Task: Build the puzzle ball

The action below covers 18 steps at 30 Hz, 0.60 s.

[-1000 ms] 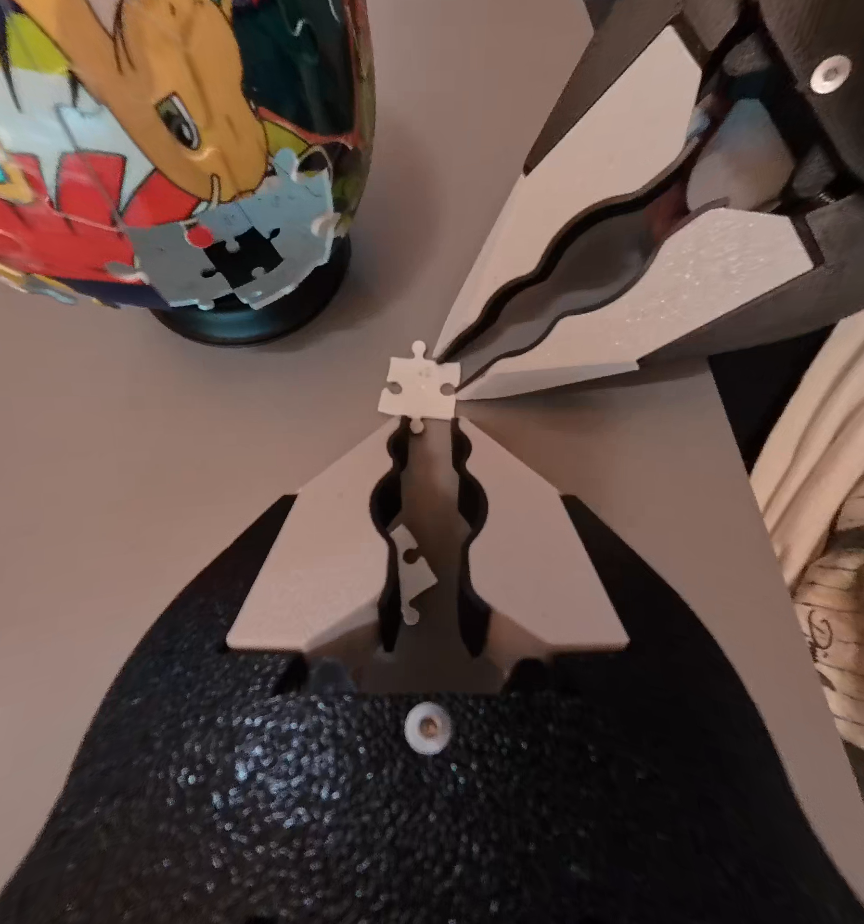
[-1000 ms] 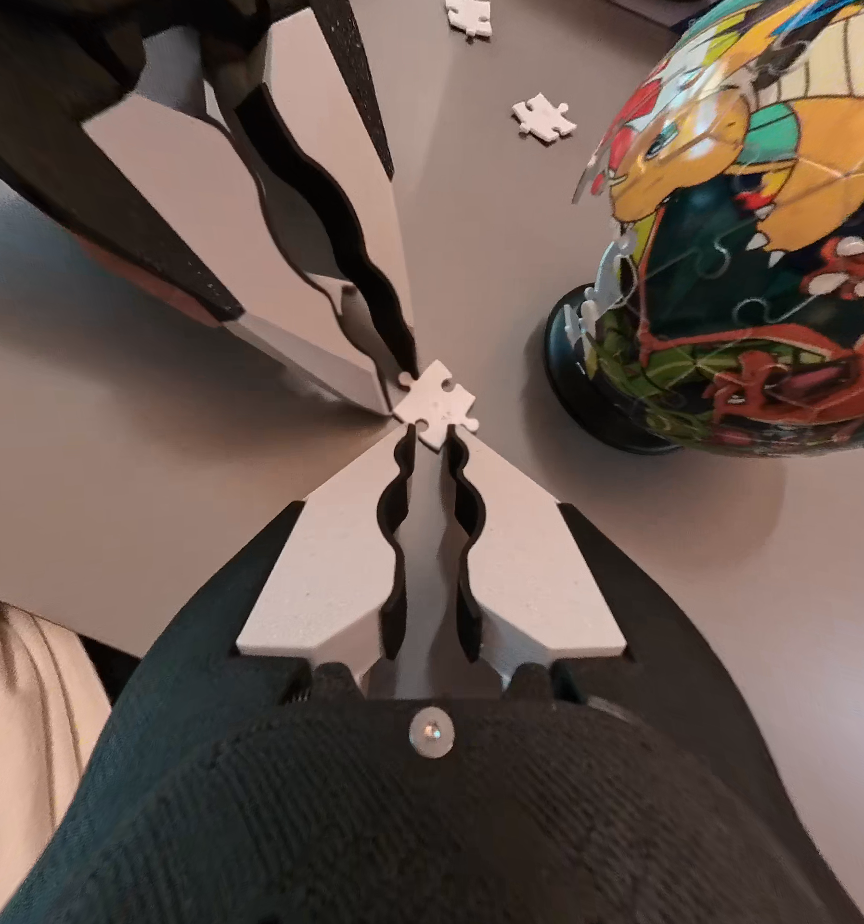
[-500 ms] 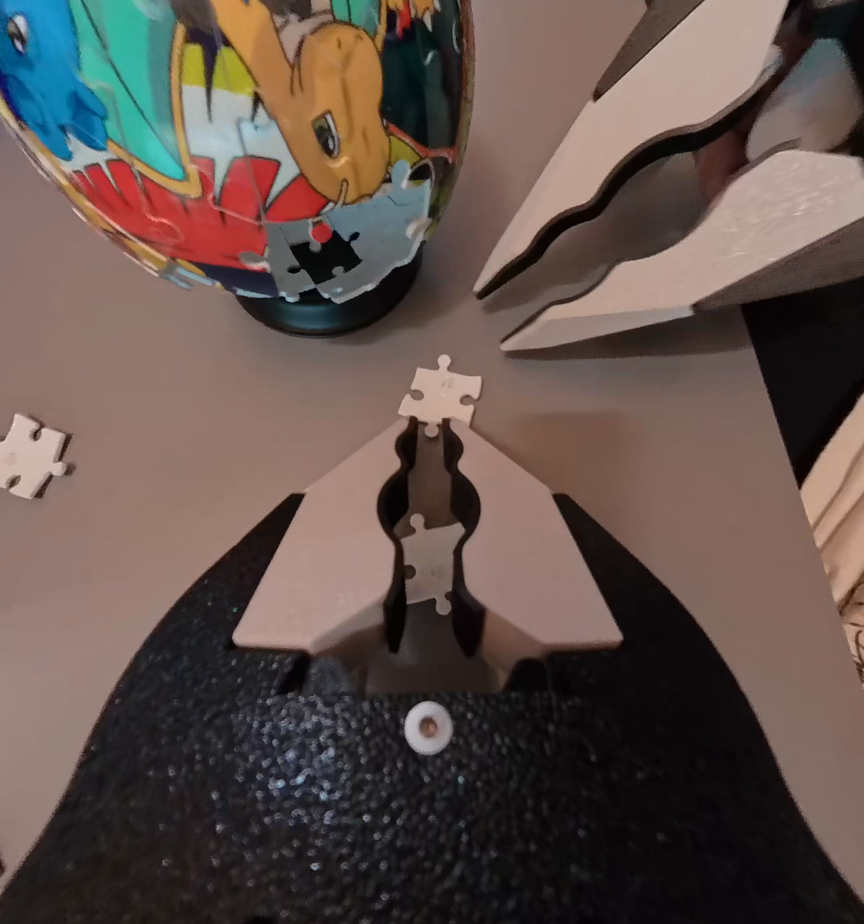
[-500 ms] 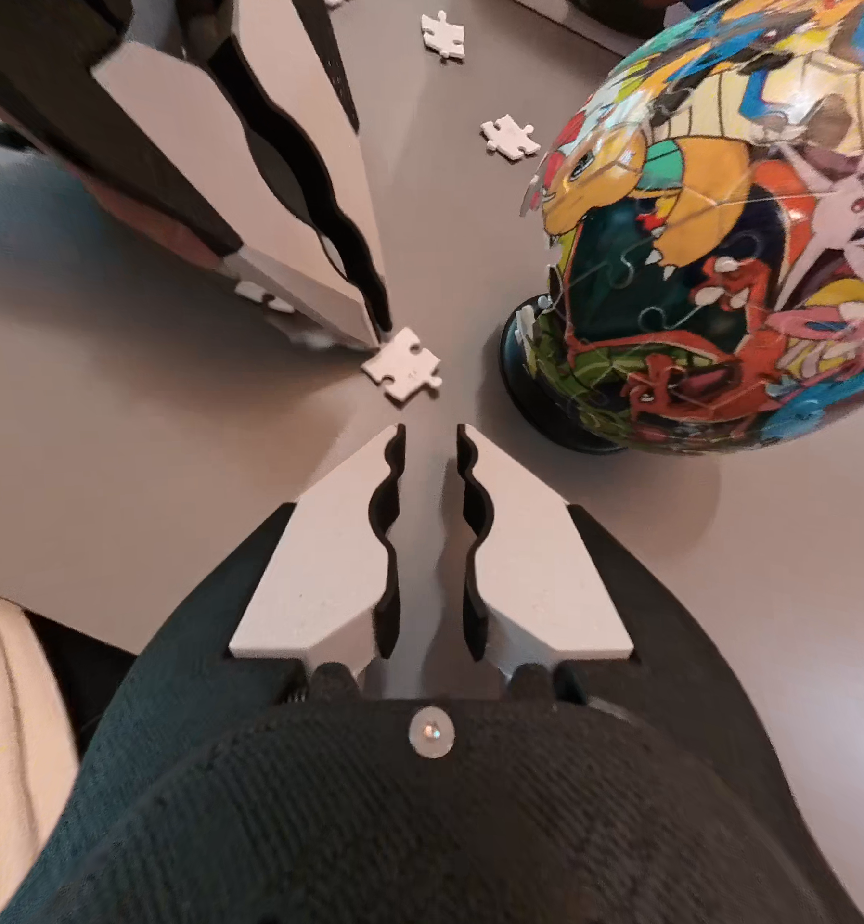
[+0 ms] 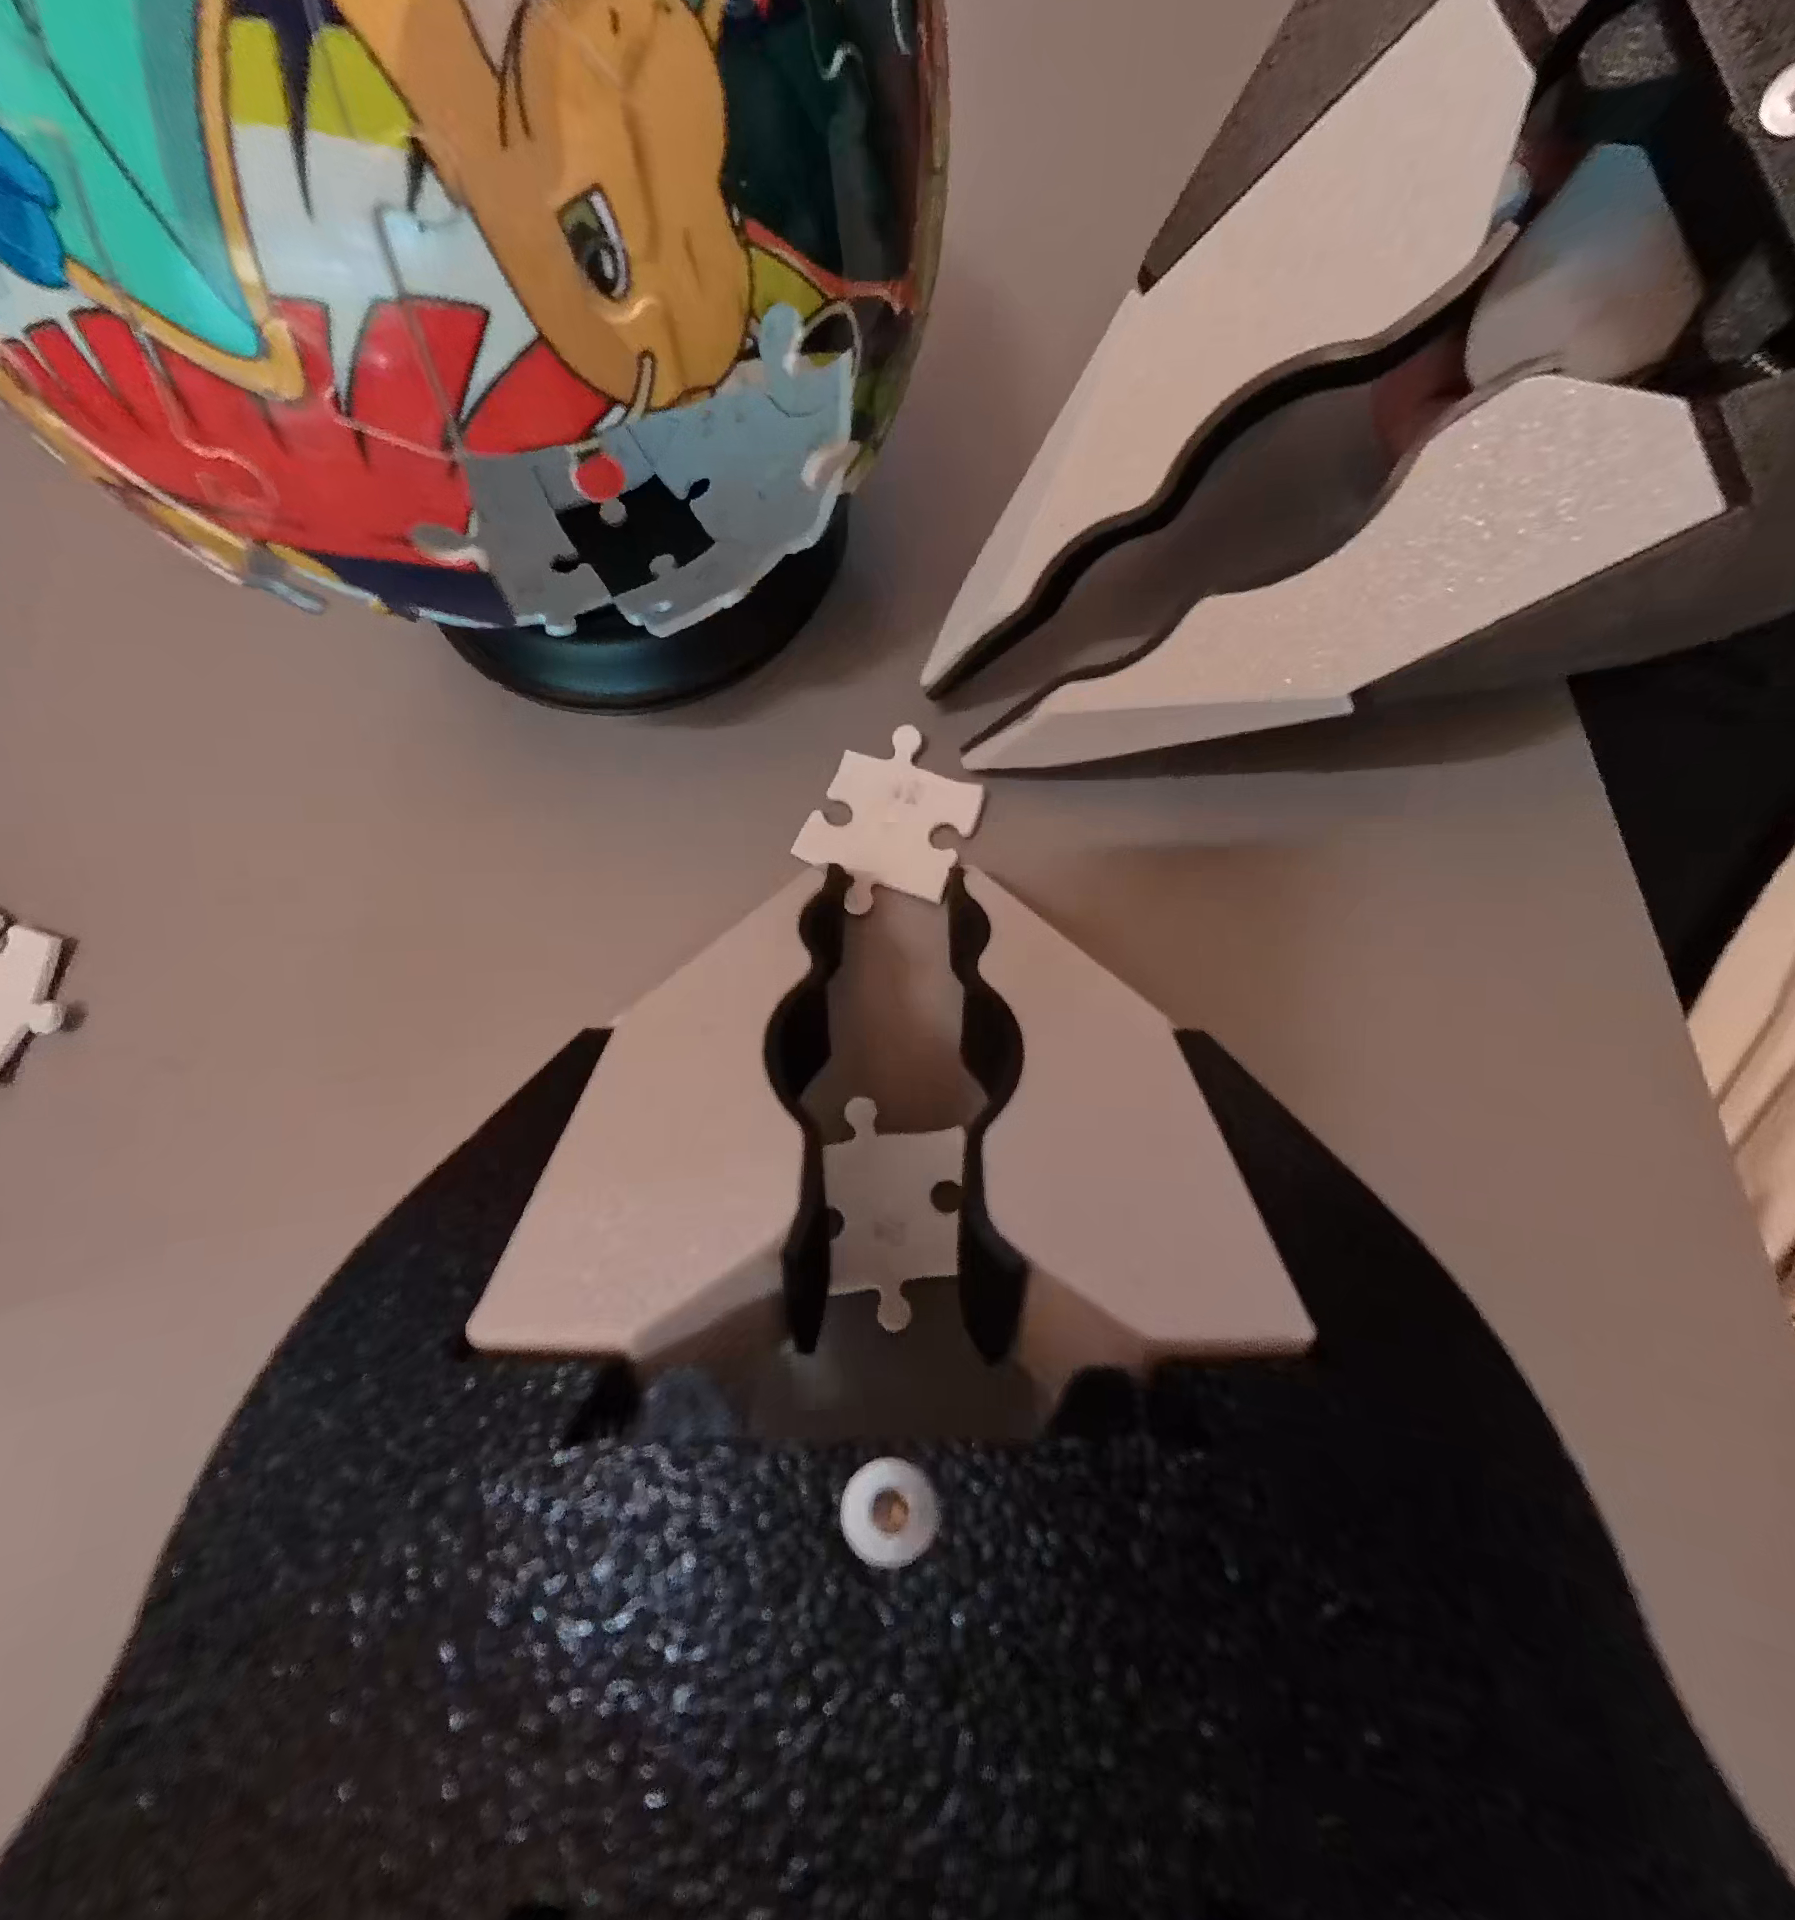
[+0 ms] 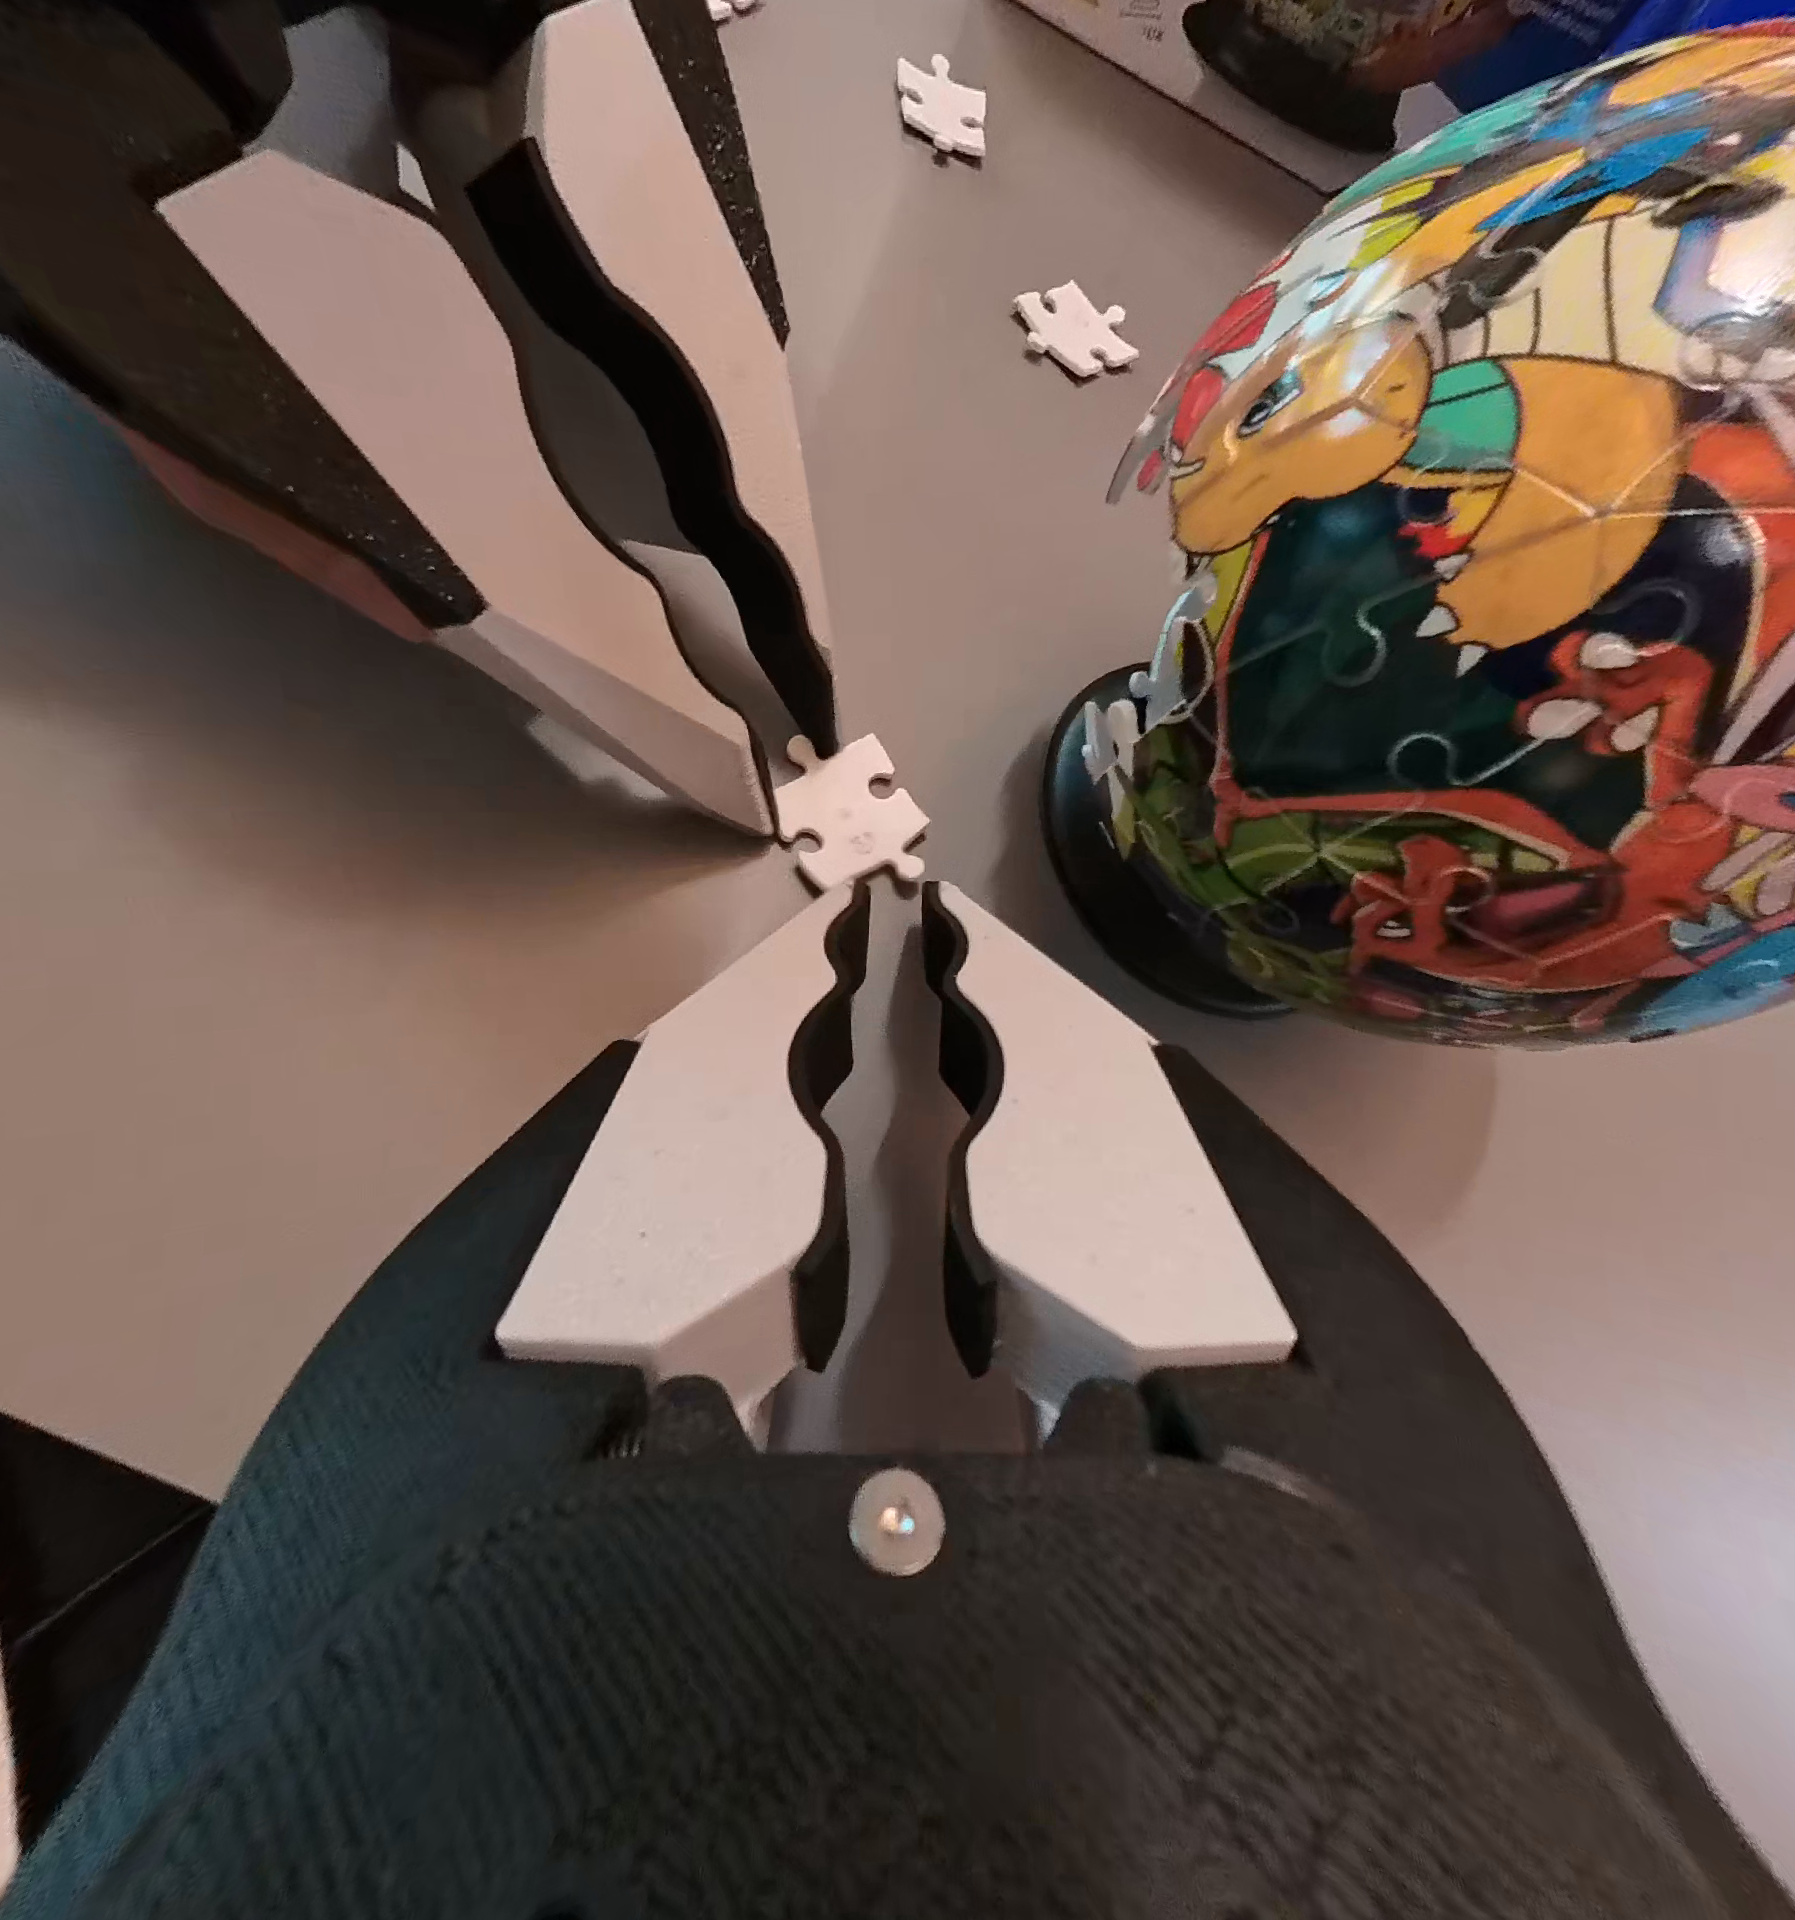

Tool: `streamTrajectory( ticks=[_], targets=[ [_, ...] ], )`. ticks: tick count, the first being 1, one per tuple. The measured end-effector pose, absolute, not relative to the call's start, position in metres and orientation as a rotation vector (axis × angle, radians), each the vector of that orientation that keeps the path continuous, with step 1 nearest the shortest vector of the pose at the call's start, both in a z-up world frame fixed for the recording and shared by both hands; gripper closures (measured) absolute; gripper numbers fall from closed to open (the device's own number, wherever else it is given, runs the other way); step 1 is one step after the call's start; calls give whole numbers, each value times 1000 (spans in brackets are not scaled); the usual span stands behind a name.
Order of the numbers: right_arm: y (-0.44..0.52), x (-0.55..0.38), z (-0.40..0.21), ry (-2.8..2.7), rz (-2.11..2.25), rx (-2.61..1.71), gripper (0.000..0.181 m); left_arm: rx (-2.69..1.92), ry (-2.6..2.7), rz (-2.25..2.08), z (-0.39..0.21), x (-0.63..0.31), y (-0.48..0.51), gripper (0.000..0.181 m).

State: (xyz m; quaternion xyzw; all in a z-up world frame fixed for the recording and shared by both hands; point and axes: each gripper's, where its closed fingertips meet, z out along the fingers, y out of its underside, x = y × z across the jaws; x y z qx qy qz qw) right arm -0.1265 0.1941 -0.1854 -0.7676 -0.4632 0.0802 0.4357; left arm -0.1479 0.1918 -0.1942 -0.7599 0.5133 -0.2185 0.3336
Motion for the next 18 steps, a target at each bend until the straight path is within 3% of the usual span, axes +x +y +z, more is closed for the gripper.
streamTrajectory(
  ticks=[8, 10, 18],
  targets=[
    [193, -130, -178, -1175, 180, -1827, 173, -1735, 1471, -529, -182, -150, 195, 165],
    [191, -132, -175, -1207, 161, -1777, 165, -1685, 1477, -547, -175, -150, 194, 165],
    [197, -125, -159, -1352, -264, -1452, 164, -1686, 1464, -751, -155, -154, 188, 165]
  ],
)
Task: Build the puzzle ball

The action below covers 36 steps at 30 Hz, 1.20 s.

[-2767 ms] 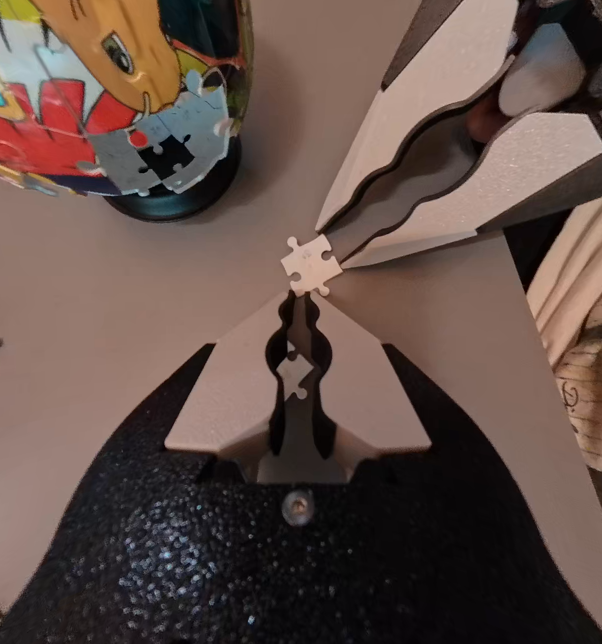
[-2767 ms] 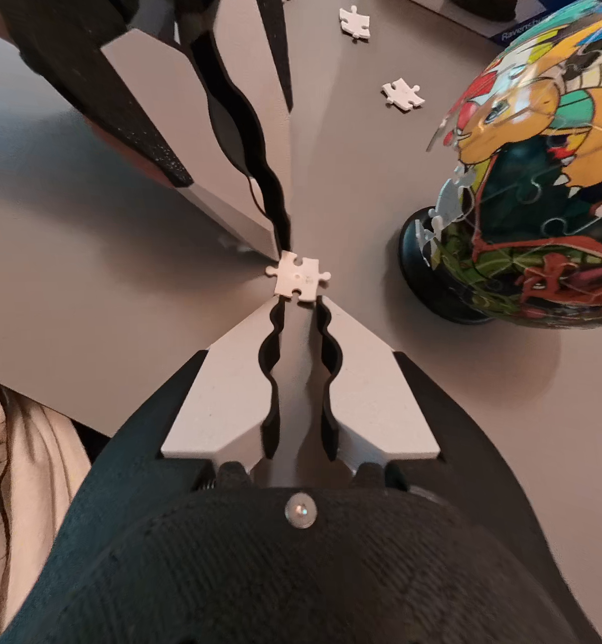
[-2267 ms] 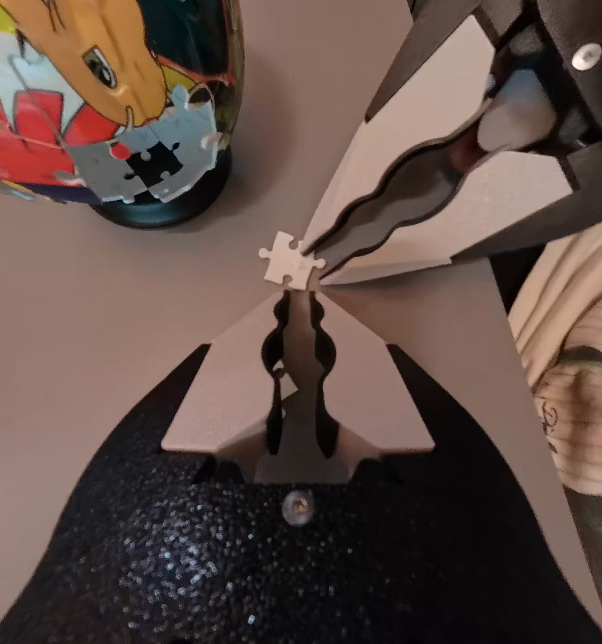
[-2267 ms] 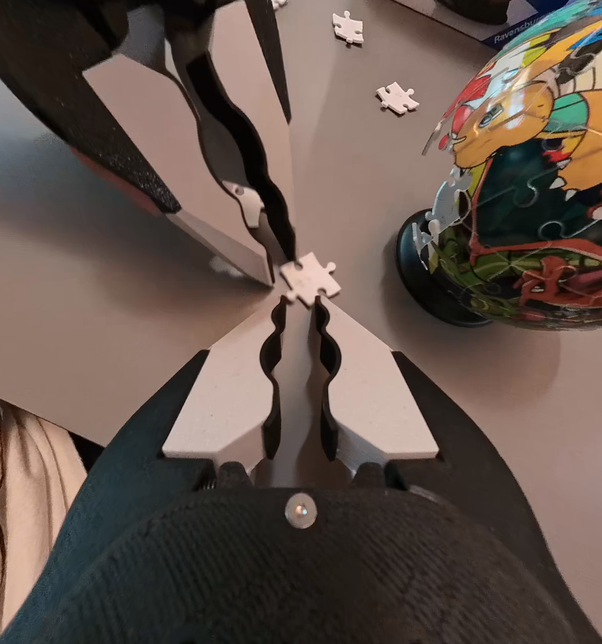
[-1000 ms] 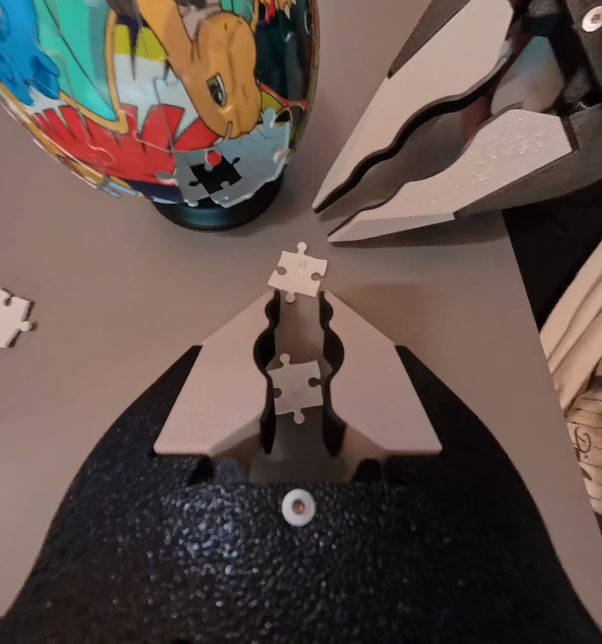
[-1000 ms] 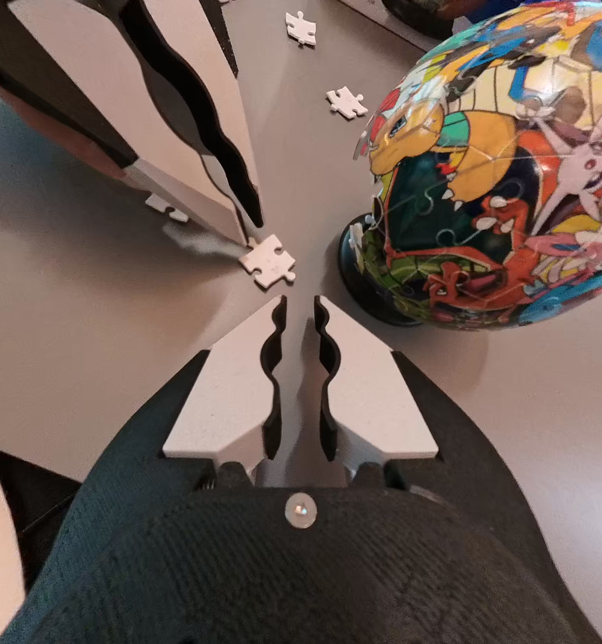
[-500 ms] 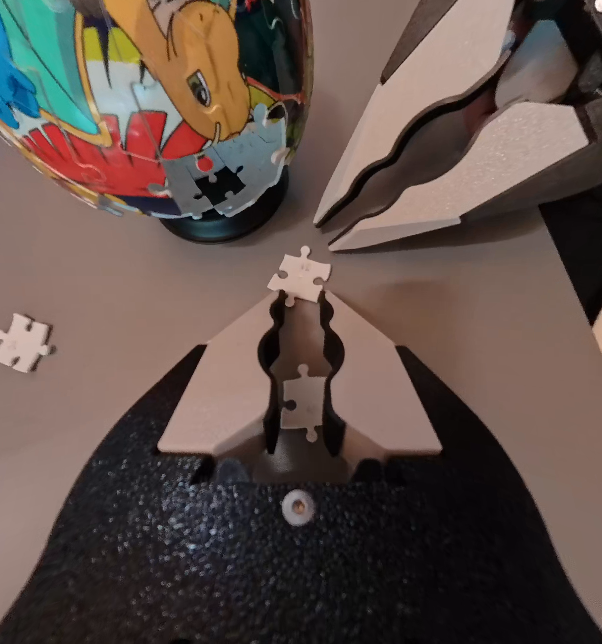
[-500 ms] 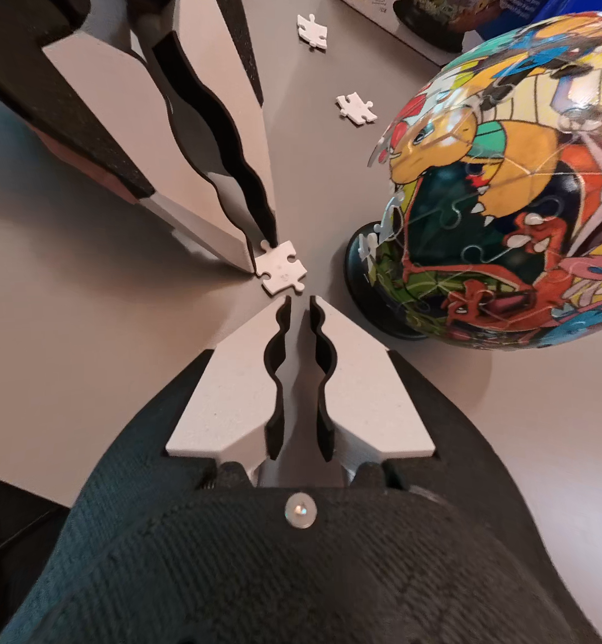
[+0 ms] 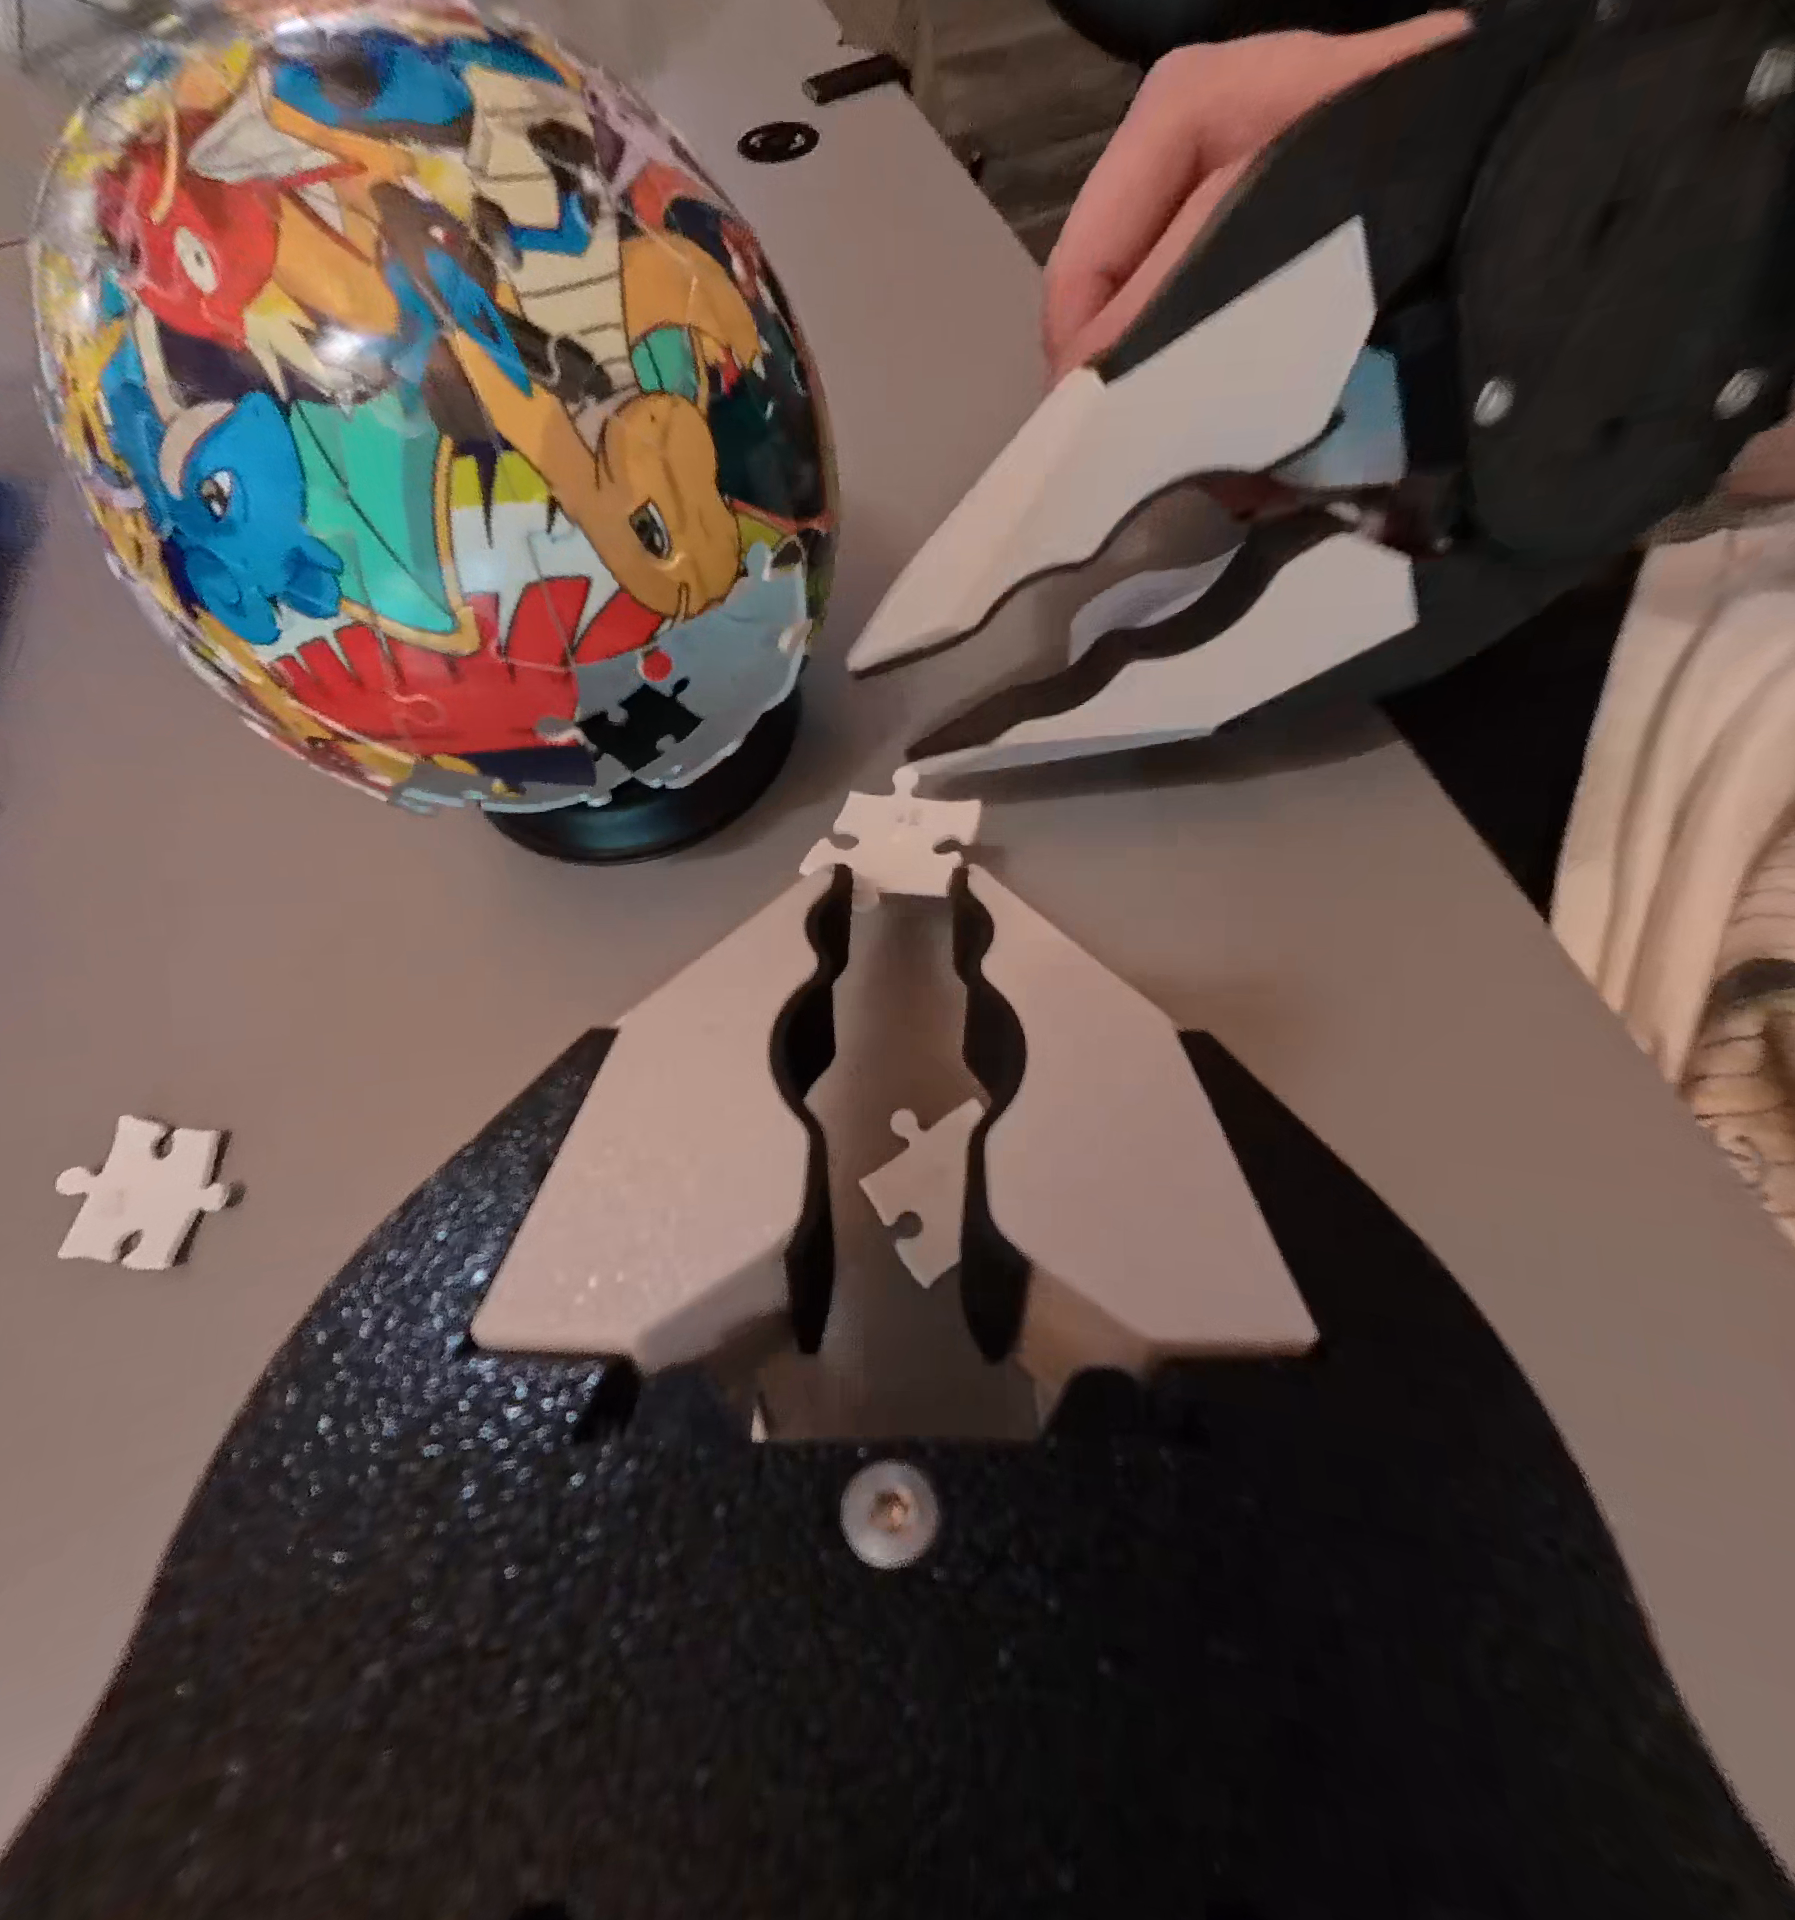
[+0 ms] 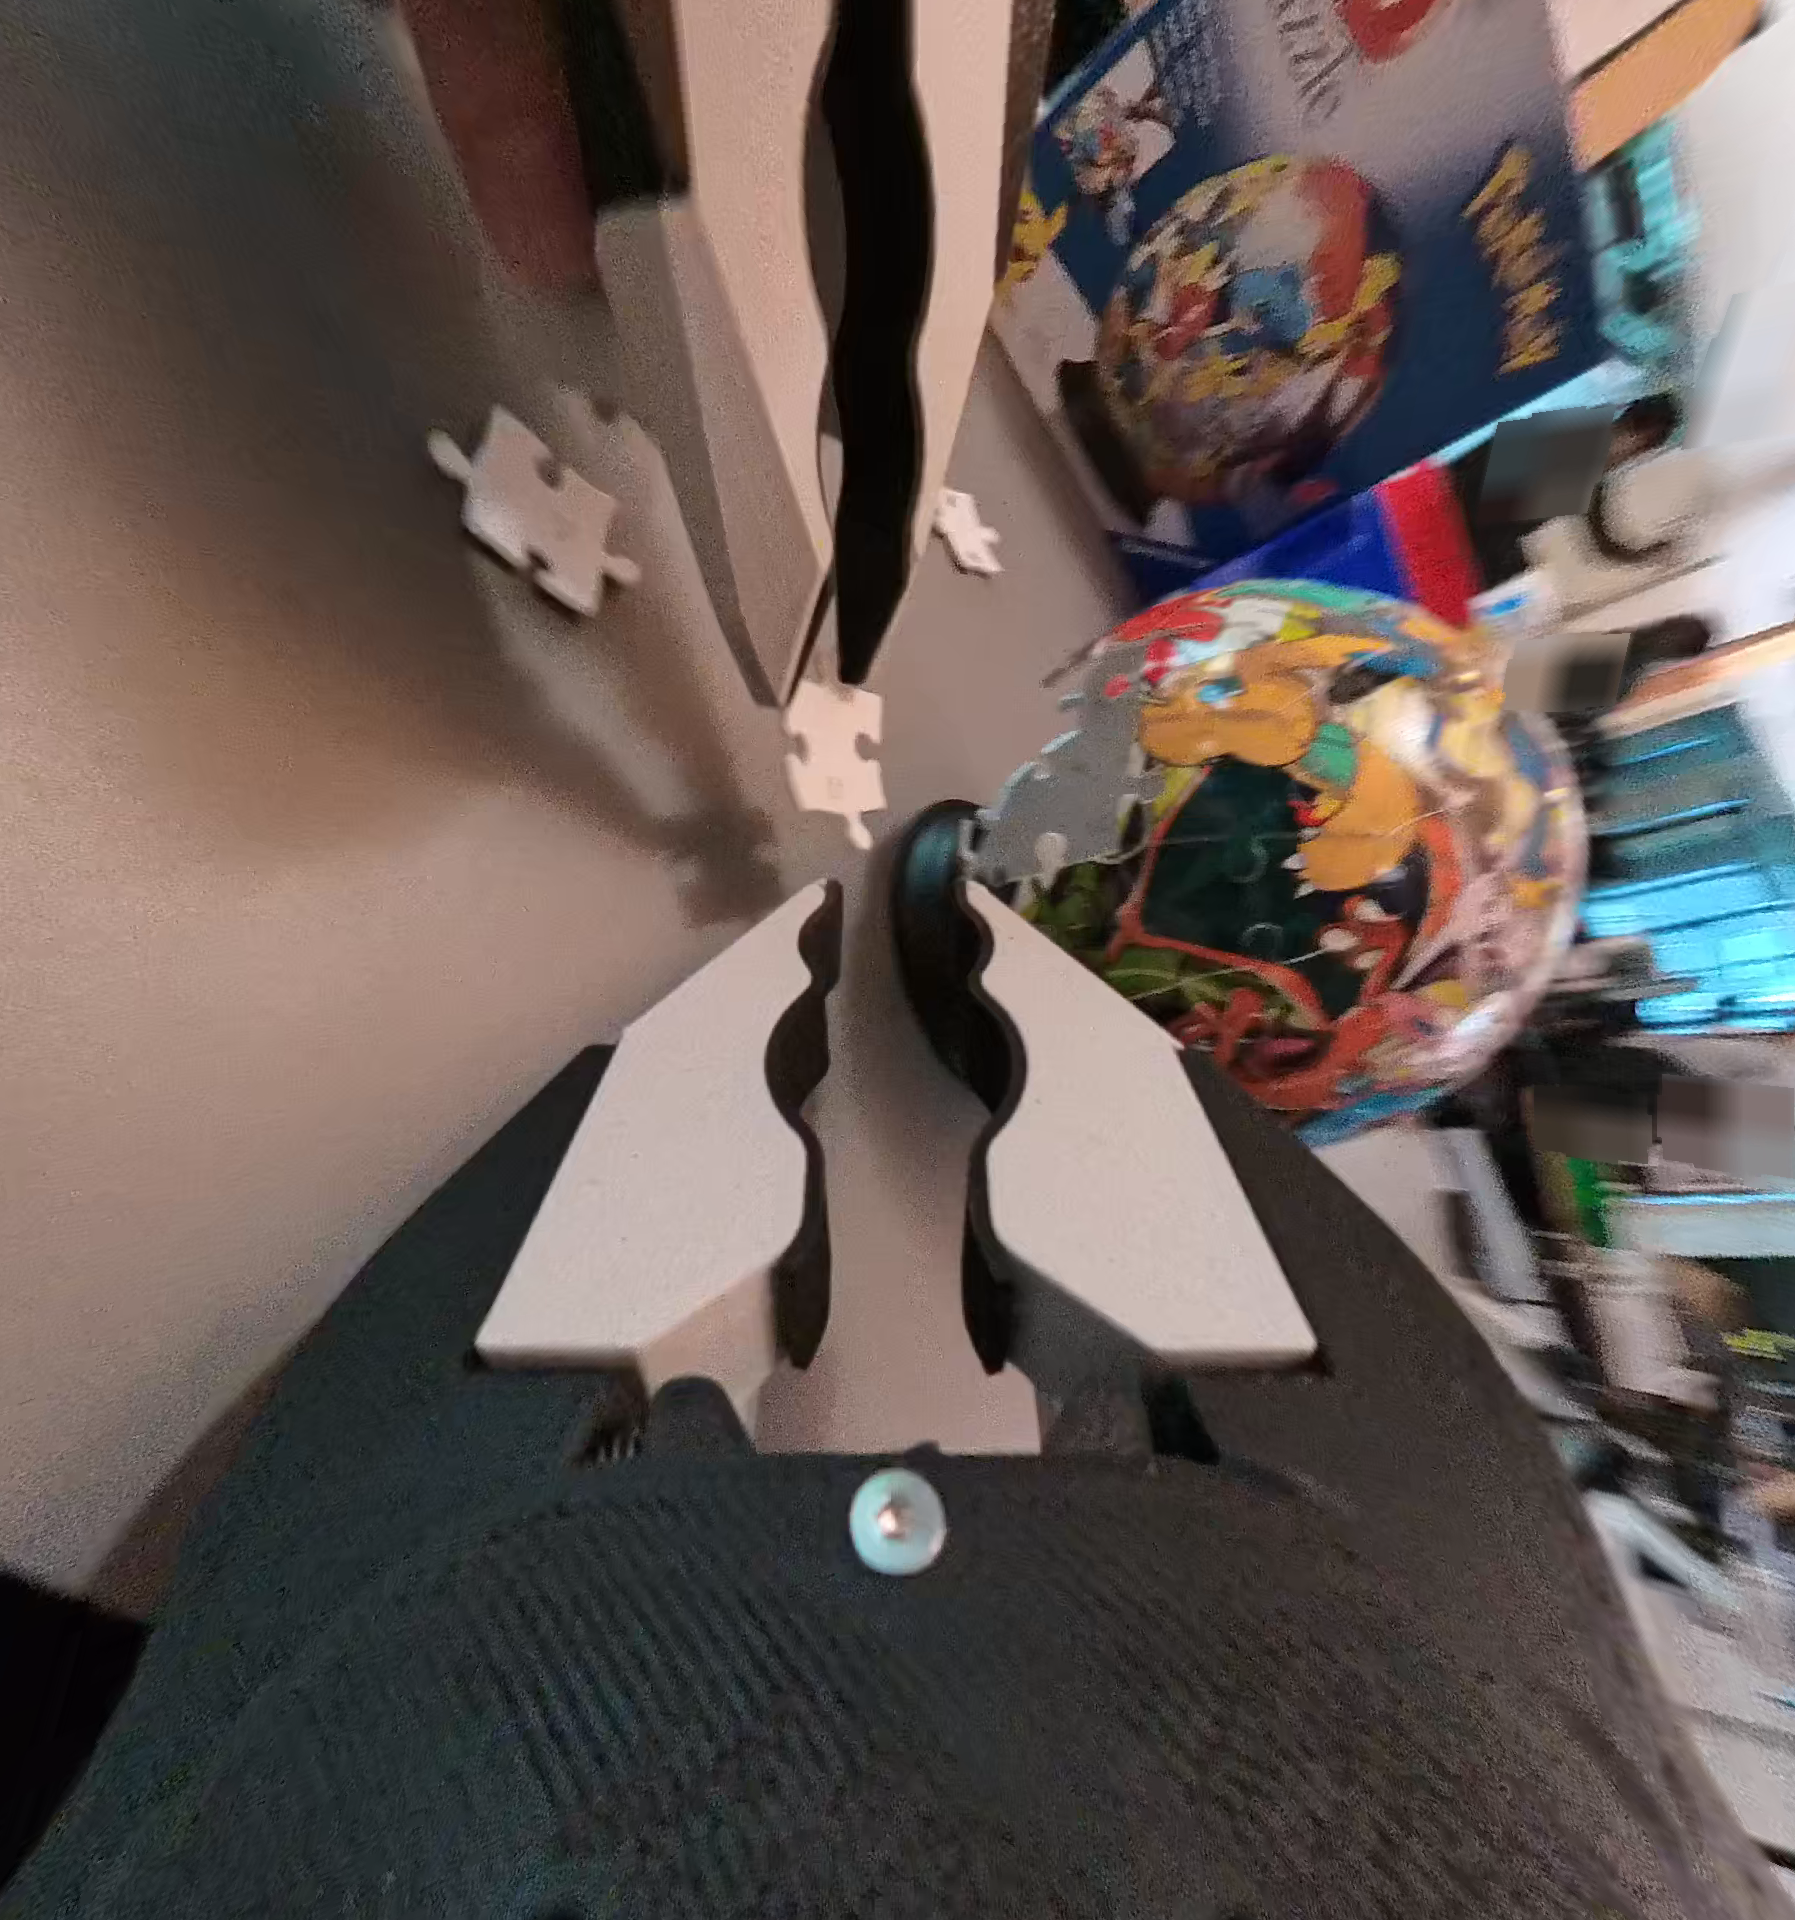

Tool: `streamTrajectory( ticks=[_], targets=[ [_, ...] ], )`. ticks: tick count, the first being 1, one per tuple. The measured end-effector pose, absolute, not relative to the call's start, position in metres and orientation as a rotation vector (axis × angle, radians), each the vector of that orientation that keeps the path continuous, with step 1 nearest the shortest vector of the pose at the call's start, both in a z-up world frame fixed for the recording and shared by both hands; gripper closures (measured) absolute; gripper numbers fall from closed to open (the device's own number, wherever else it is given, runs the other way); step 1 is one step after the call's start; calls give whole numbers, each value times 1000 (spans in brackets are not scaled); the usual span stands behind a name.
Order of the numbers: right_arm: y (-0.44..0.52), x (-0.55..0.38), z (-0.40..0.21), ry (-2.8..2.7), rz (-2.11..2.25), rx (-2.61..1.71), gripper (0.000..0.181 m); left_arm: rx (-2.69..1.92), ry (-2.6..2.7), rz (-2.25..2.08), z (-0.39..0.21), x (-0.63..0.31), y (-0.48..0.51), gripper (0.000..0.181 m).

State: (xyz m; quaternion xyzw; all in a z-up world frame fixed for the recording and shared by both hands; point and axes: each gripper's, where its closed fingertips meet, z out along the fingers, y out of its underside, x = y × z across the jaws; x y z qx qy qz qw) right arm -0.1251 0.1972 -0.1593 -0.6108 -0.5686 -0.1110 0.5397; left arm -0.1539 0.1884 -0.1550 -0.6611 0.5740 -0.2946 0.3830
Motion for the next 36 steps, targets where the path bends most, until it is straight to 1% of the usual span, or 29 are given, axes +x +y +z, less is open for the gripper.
streamTrajectory(
  ticks=[5, 9, 12, 14, 17, 18, 19, 20, 22, 24, 27, 31, 32, 34, 35, 36],
  targets=[
    [202, -126, -149, -1431, -582, -1196, 166, -1662, 1461, -828, -147, -152, 184, 165],
    [200, -134, -152, -1462, -618, -1114, 165, -1669, 1439, -813, -147, -153, 188, 165],
    [199, -136, -149, -1453, -675, -1071, 171, -1662, 1420, -813, -144, -152, 190, 165],
    [197, -140, -147, -1452, -695, -1040, 181, -1653, 1409, -806, -142, -151, 191, 165],
    [198, -138, -147, -1441, -732, -1039, 181, -1661, 1382, -787, -140, -150, 194, 164],
    [200, -137, -147, -1437, -748, -1049, 181, -1675, 1364, -774, -141, -151, 196, 158],
    [202, -135, -148, -1440, -779, -1057, 181, -1708, 1338, -762, -141, -152, 199, 150],
    [204, -132, -147, -1440, -825, -1054, 181, -1759, 1287, -760, -141, -155, 204, 148],
    [209, -126, -143, -1426, -925, -1037, 181, -1898, 1114, -834, -139, -161, 212, 148],
    [213, -121, -140, -1407, -1000, -1041, 181, -2054, 935, -1068, -136, -160, 205, 148],
    [213, -121, -134, -1370, -1060, -1026, 181, -2155, 834, -1415, -131, -153, 178, 155],
    [206, -135, -136, -1383, -1042, -999, 181, -2200, 720, -1536, -136, -153, 173, 158],
    [206, -137, -138, -1392, -1039, -1002, 181, -2188, 668, -1593, -133, -152, 174, 162],
    [205, -143, -143, -1415, -1037, -993, 181, -2171, 571, -1659, -130, -155, 181, 177],
    [205, -145, -144, -1416, -1043, -989, 181, -2161, 527, -1683, -129, -156, 185, 181],
    [205, -146, -145, -1419, -1050, -989, 181, -2159, 489, -1696, -129, -159, 189, 181]
  ],
)
